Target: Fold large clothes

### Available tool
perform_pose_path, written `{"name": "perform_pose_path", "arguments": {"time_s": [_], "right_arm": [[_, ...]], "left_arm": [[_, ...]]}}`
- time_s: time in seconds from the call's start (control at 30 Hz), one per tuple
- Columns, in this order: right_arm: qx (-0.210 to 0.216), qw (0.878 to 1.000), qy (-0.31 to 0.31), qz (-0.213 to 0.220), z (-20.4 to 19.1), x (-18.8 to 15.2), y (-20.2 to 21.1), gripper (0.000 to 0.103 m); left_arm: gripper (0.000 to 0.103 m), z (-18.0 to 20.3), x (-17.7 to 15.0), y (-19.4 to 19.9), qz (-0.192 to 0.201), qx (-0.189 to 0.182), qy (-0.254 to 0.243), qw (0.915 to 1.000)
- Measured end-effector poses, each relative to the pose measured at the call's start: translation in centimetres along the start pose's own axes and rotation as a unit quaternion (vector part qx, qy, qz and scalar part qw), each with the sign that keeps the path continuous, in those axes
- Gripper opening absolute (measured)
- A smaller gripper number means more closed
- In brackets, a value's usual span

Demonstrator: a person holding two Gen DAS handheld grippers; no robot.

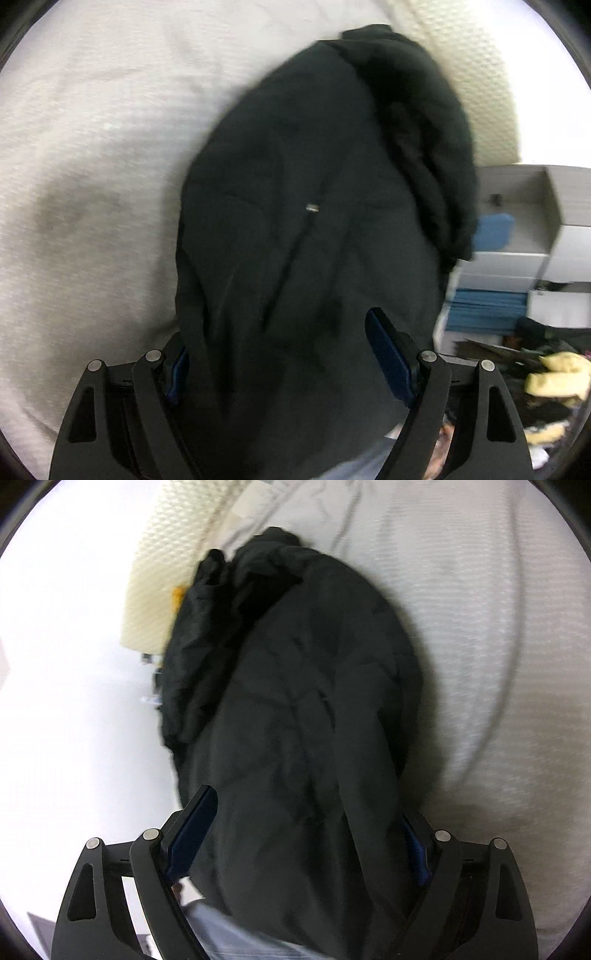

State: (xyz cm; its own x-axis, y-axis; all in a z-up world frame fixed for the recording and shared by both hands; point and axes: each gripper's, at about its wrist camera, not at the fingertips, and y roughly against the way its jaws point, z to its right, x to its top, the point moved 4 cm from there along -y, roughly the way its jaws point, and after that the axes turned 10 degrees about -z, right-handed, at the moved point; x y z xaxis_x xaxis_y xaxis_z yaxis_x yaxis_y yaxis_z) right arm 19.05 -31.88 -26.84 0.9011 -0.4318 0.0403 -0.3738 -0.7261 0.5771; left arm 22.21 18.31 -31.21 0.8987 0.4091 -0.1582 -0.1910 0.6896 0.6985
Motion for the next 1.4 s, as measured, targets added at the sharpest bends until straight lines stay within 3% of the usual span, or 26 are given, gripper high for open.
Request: {"name": "perform_pose_path", "arguments": {"time_s": [0.1, 0.2, 0.3, 0.47, 0.6, 0.8, 0.9, 1.0, 1.27, 1.33, 1.4], "right_arm": [[0.034, 0.999, 0.016, 0.004, -1.2, 0.0, 0.3, 0.088], [0.035, 0.999, 0.025, 0.004, -1.4, -0.1, 0.3, 0.088], [0.022, 1.000, 0.015, 0.003, -0.9, -0.1, -0.1, 0.088], [-0.029, 1.000, -0.006, 0.008, 0.6, 0.0, -0.7, 0.088], [-0.073, 0.997, -0.035, 0.011, 2.6, 0.3, -1.1, 0.088], [-0.095, 0.994, -0.048, 0.010, 3.7, 0.4, -1.1, 0.089], [-0.085, 0.995, -0.051, -0.001, 3.6, 0.4, -1.8, 0.092], [-0.048, 0.998, -0.046, -0.021, 3.2, 0.3, -2.3, 0.091], [0.023, 0.999, 0.025, -0.038, -0.8, -0.1, -2.4, 0.086], [0.030, 0.998, 0.041, -0.042, -1.6, -0.2, -2.6, 0.077], [0.030, 0.998, 0.048, -0.042, -2.1, -0.1, -3.0, 0.060]], "left_arm": [[0.083, -0.3, -0.6, 0.2, -0.001, -0.001, 0.001, 1.0000], [0.083, -1.0, -0.4, -0.9, -0.019, 0.024, 0.016, 0.9994], [0.083, -1.7, 0.1, -2.6, -0.038, 0.066, 0.035, 0.9965], [0.084, -1.5, 0.6, -3.9, -0.049, 0.097, 0.031, 0.9936], [0.084, -0.8, 0.3, -4.4, -0.071, 0.064, 0.007, 0.9953], [0.082, 1.1, 0.1, -5.2, -0.086, 0.031, -0.036, 0.9951], [0.082, 2.3, -0.1, -6.1, -0.094, 0.027, -0.062, 0.9932], [0.080, 2.8, -0.3, -6.4, -0.093, 0.031, -0.082, 0.9919], [0.055, 3.8, 0.1, -7.4, -0.079, 0.017, -0.101, 0.9916], [0.044, 3.9, 0.2, -7.5, -0.073, 0.012, -0.104, 0.9918], [0.033, 4.0, 0.2, -7.0, -0.061, 0.002, -0.107, 0.9923]]}}
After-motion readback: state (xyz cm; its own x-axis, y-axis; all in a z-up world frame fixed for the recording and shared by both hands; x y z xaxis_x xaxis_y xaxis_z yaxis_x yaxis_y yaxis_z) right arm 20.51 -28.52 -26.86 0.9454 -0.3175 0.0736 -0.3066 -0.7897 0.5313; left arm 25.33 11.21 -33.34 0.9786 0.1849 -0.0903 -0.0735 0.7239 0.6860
